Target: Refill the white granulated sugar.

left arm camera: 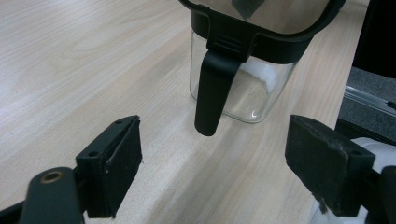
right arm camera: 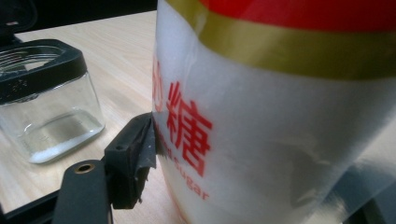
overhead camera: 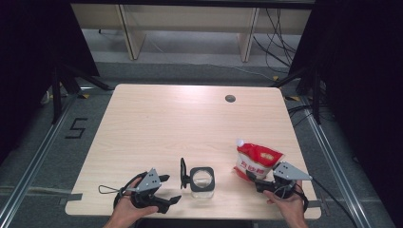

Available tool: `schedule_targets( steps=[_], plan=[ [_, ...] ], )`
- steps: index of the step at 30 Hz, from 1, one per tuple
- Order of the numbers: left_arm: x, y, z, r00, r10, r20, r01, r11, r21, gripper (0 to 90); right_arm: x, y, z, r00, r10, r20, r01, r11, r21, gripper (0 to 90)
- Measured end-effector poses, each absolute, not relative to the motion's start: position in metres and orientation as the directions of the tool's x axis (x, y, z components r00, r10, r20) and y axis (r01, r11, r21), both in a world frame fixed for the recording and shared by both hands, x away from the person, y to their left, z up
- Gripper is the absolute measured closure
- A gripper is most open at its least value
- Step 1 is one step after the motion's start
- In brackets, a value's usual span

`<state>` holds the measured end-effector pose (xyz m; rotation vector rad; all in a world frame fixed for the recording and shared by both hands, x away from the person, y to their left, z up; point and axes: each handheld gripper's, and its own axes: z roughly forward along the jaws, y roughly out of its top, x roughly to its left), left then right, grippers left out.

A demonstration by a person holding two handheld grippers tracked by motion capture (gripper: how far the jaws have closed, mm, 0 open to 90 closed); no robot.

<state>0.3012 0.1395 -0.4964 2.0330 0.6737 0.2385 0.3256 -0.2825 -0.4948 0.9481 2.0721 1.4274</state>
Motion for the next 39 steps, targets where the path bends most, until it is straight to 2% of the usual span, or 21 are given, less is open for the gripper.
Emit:
schedule_targets(
  steps=[4, 5, 7, 15, 17, 18, 25, 29, 36, 37, 39],
  plan=[
    [0.303, 0.142, -0.495, 0.834, 0.547, -0.073, 0.348, -0.419, 0.839, 18.7, 0.318, -0.273, -0.494, -0.595, 0.803, 0.043, 0.326, 0.192, 0.926, 31.9],
    [0.302, 0.141, -0.495, 0.829, 0.551, -0.099, 0.364, -0.397, 0.843, 18.7, 0.317, -0.27, -0.494, -0.581, 0.813, 0.042, 0.328, 0.187, 0.926, 32.0],
    [0.302, 0.141, -0.496, 0.827, 0.553, -0.099, 0.367, -0.397, 0.841, 18.7, 0.317, -0.267, -0.494, -0.567, 0.824, 0.008, 0.308, 0.203, 0.929, 32.2],
    [0.302, 0.141, -0.496, 0.835, 0.545, -0.079, 0.348, -0.411, 0.843, 18.8, 0.313, -0.258, -0.494, -0.494, 0.869, 0.01, 0.326, 0.174, 0.929, 32.5],
    [0.303, 0.142, -0.496, 0.835, 0.546, -0.067, 0.344, -0.423, 0.838, 18.7, 0.313, -0.258, -0.495, -0.494, 0.869, -0.005, 0.306, 0.179, 0.935, 32.4],
    [0.302, 0.14, -0.497, 0.824, 0.557, -0.104, 0.367, -0.385, 0.847, 18.7, 0.313, -0.258, -0.495, -0.502, 0.865, 0.017, 0.323, 0.169, 0.931, 32.3],
    [0.302, 0.143, -0.496, 0.834, 0.545, -0.084, 0.347, -0.4, 0.848, 18.7, 0.317, -0.269, -0.498, -0.577, 0.816, 0.041, 0.256, 0.133, 0.957, 28.6],
    [0.302, 0.143, -0.496, 0.834, 0.545, -0.091, 0.349, -0.391, 0.852, 18.7, 0.32, -0.273, -0.5, -0.59, 0.807, 0.038, 0.226, 0.119, 0.967, 25.3],
    [0.303, 0.141, -0.497, 0.828, 0.549, -0.113, 0.368, -0.381, 0.849, 18.7, 0.325, -0.274, -0.505, -0.635, 0.772, -0.007, 0.198, 0.171, 0.965, 23.6],
    [0.303, 0.143, -0.497, 0.832, 0.549, -0.079, 0.355, -0.418, 0.836, 18.7, 0.328, -0.273, -0.506, -0.637, 0.771, -0.02, 0.178, 0.171, 0.969, 23.1],
    [0.304, 0.143, -0.496, 0.84, 0.537, -0.07, 0.344, -0.428, 0.836, 18.7, 0.33, -0.272, -0.508, -0.655, 0.755, -0.032, 0.166, 0.185, 0.969, 23.5]
  ],
)
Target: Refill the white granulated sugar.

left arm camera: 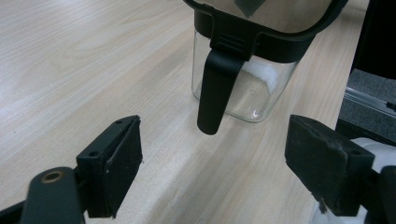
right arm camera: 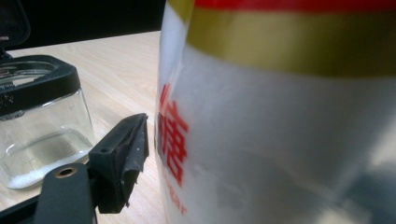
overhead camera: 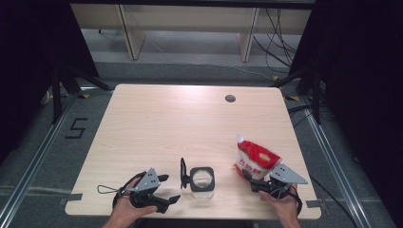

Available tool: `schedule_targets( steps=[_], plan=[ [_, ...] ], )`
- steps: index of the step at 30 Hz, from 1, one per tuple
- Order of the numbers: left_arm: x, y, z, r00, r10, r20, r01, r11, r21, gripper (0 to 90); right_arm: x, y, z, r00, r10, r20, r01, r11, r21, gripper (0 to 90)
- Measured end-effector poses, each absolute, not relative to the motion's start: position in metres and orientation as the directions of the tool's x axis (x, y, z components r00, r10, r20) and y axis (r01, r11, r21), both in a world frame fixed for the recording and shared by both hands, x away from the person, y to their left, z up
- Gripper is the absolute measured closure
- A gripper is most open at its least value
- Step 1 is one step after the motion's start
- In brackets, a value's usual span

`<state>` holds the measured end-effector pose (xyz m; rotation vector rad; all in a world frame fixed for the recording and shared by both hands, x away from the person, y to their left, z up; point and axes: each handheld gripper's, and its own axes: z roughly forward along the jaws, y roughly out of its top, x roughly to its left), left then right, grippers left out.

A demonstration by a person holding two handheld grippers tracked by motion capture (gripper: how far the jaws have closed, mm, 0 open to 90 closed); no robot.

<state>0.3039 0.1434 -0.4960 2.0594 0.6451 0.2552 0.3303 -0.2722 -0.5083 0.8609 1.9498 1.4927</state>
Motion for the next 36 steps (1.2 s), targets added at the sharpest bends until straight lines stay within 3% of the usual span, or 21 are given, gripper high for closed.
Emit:
schedule_targets(
  steps=[4, 9, 11, 14, 16, 17, 20, 36],
  plan=[
    [0.302, 0.141, -0.497, 0.829, 0.548, -0.107, 0.368, -0.392, 0.843, 18.7, 0.336, -0.276, -0.51, -0.669, 0.741, -0.055, 0.132, 0.191, 0.973, 20.4],
    [0.303, 0.143, -0.496, 0.843, 0.532, -0.079, 0.339, -0.412, 0.846, 18.7, 0.339, -0.278, -0.514, -0.685, 0.728, 0.0, 0.151, 0.142, 0.978, 20.1],
    [0.302, 0.141, -0.498, 0.829, 0.547, -0.113, 0.367, -0.382, 0.848, 18.7, 0.342, -0.279, -0.515, -0.687, 0.727, -0.007, 0.131, 0.133, 0.982, 19.8],
    [0.302, 0.141, -0.498, 0.83, 0.547, -0.108, 0.364, -0.386, 0.847, 18.7, 0.34, -0.278, -0.515, -0.689, 0.724, 0.031, 0.17, 0.12, 0.978, 20.2],
    [0.303, 0.143, -0.496, 0.834, 0.546, -0.077, 0.355, -0.424, 0.833, 18.7, 0.342, -0.28, -0.516, -0.689, 0.724, -0.001, 0.163, 0.157, 0.974, 20.1],
    [0.303, 0.142, -0.497, 0.832, 0.548, -0.09, 0.361, -0.411, 0.837, 18.7, 0.342, -0.278, -0.516, -0.707, 0.706, 0.043, 0.183, 0.123, 0.975, 20.0],
    [0.303, 0.143, -0.496, 0.836, 0.544, -0.074, 0.352, -0.427, 0.833, 18.7, 0.346, -0.281, -0.516, -0.71, 0.704, -0.006, 0.153, 0.162, 0.975, 20.4],
    [0.303, 0.14, -0.498, 0.843, 0.53, -0.089, 0.353, -0.421, 0.835, 18.7, 0.349, -0.278, -0.517, -0.716, 0.698, -0.006, 0.133, 0.145, 0.98, 22.6]
  ],
)
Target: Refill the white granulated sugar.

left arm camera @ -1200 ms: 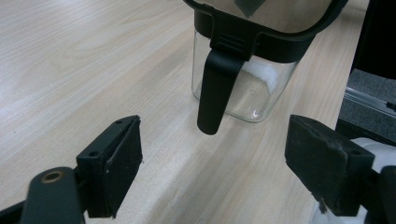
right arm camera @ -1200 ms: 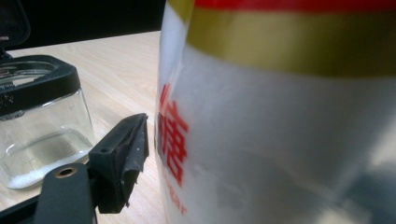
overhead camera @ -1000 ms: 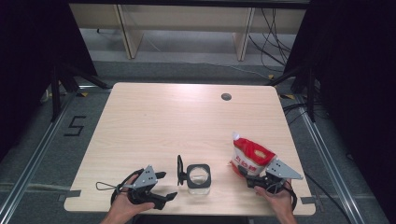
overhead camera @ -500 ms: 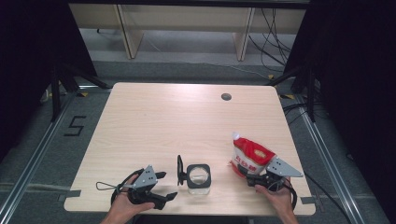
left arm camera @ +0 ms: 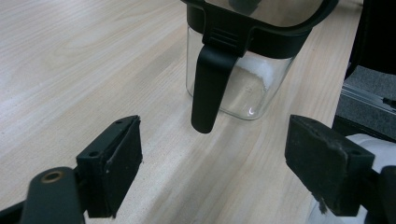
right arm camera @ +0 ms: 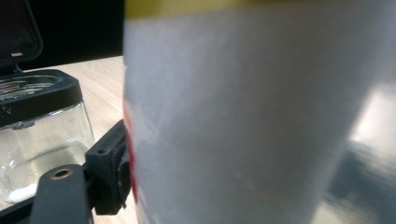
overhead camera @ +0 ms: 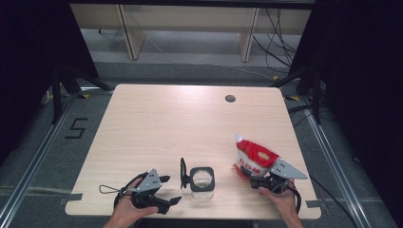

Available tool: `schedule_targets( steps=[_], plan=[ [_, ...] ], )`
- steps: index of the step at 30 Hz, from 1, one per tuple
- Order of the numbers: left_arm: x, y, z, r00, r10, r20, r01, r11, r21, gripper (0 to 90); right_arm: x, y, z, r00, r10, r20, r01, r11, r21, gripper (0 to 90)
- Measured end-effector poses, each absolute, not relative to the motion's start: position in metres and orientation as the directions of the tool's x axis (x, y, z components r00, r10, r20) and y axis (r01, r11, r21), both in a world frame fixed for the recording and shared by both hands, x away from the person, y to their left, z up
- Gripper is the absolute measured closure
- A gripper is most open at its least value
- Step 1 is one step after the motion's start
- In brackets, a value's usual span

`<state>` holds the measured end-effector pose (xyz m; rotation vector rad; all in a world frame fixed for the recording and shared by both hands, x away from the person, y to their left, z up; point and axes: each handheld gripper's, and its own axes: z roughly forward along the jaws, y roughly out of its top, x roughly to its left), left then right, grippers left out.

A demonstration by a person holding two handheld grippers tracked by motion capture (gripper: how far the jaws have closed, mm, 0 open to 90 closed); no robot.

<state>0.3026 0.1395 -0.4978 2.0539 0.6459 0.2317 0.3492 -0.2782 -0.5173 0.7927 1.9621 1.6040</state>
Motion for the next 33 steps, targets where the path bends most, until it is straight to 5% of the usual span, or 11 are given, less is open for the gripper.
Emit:
schedule_targets(
  steps=[24, 33],
  plan=[
    [0.302, 0.14, -0.498, 0.84, 0.533, -0.097, 0.36, -0.415, 0.836, 18.7, 0.347, -0.27, -0.513, -0.702, 0.709, 0.064, 0.193, 0.103, 0.976, 36.5],
    [0.302, 0.142, -0.497, 0.837, 0.539, -0.1, 0.361, -0.404, 0.84, 18.7, 0.34, -0.268, -0.506, -0.687, 0.725, -0.044, 0.128, 0.181, 0.975, 38.8]
  ],
)
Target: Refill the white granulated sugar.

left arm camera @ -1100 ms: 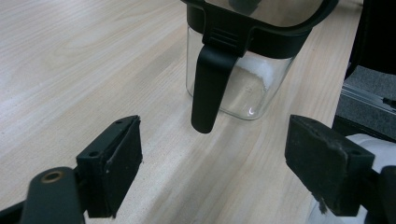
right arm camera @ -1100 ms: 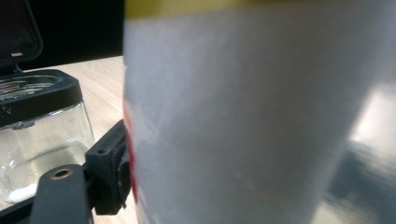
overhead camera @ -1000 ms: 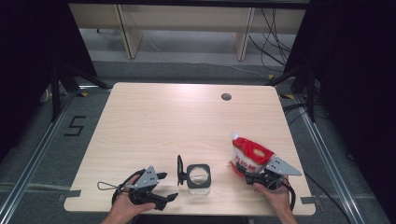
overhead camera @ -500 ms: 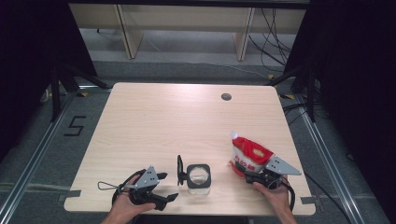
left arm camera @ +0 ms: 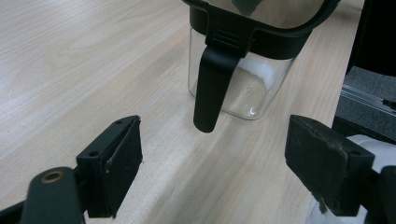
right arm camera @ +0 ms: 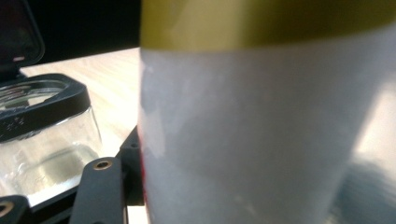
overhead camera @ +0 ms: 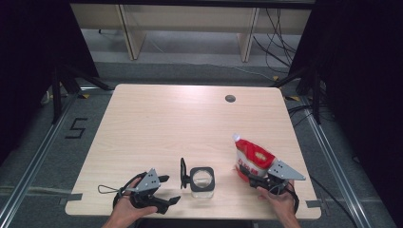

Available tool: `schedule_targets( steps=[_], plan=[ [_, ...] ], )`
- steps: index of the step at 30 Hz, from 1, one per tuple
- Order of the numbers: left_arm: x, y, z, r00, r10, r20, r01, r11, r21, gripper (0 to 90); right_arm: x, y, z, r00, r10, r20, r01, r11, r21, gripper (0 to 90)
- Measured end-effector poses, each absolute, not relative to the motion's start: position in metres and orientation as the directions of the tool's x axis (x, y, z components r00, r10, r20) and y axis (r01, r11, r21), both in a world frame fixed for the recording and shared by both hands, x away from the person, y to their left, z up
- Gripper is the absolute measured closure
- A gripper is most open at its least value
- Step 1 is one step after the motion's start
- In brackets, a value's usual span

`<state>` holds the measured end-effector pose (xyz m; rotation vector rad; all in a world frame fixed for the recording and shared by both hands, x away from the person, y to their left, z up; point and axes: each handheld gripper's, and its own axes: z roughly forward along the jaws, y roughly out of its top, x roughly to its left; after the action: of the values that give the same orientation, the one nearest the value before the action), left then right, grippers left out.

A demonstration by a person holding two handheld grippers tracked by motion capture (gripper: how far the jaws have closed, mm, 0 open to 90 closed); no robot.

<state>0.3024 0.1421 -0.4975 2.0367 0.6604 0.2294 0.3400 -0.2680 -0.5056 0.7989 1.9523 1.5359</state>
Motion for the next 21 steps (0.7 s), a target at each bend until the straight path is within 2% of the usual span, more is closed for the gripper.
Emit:
schedule_targets(
  steps=[2, 3, 5, 6, 7, 9, 14, 17, 18, 21],
  plan=[
    [0.302, 0.142, -0.498, 0.835, 0.54, -0.104, 0.365, -0.402, 0.84, 18.7, 0.337, -0.267, -0.503, -0.7, 0.713, -0.025, 0.158, 0.189, 0.969, 39.0],
    [0.302, 0.142, -0.498, 0.835, 0.54, -0.105, 0.365, -0.402, 0.839, 18.7, 0.337, -0.268, -0.502, -0.685, 0.726, -0.058, 0.143, 0.212, 0.967, 39.1],
    [0.303, 0.142, -0.498, 0.837, 0.538, -0.098, 0.36, -0.406, 0.84, 18.7, 0.334, -0.268, -0.5, -0.688, 0.725, -0.028, 0.157, 0.186, 0.97, 39.3],
    [0.302, 0.142, -0.498, 0.836, 0.539, -0.102, 0.363, -0.404, 0.84, 18.7, 0.333, -0.269, -0.499, -0.677, 0.734, -0.06, 0.138, 0.206, 0.969, 39.4],
    [0.302, 0.142, -0.498, 0.837, 0.538, -0.098, 0.359, -0.406, 0.841, 18.7, 0.333, -0.269, -0.497, -0.697, 0.715, -0.054, 0.135, 0.204, 0.97, 39.4],
    [0.302, 0.142, -0.498, 0.836, 0.539, -0.102, 0.363, -0.404, 0.84, 18.7, 0.33, -0.271, -0.494, -0.67, 0.739, -0.073, 0.121, 0.206, 0.971, 39.6],
    [0.302, 0.142, -0.498, 0.835, 0.54, -0.105, 0.366, -0.403, 0.839, 18.7, 0.324, -0.273, -0.483, -0.666, 0.725, -0.178, 0.051, 0.282, 0.958, 39.7],
    [0.302, 0.142, -0.498, 0.835, 0.54, -0.106, 0.366, -0.402, 0.839, 18.7, 0.319, -0.274, -0.48, -0.684, 0.705, -0.188, 0.046, 0.299, 0.953, 39.8],
    [0.302, 0.142, -0.498, 0.835, 0.539, -0.106, 0.366, -0.402, 0.839, 18.7, 0.319, -0.275, -0.477, -0.676, 0.696, -0.243, 0.01, 0.338, 0.941, 39.9],
    [0.302, 0.143, -0.498, 0.838, 0.537, -0.097, 0.361, -0.412, 0.837, 18.7, 0.315, -0.272, -0.473, -0.664, 0.703, -0.257, 0.009, 0.351, 0.936, 40.0]
  ],
)
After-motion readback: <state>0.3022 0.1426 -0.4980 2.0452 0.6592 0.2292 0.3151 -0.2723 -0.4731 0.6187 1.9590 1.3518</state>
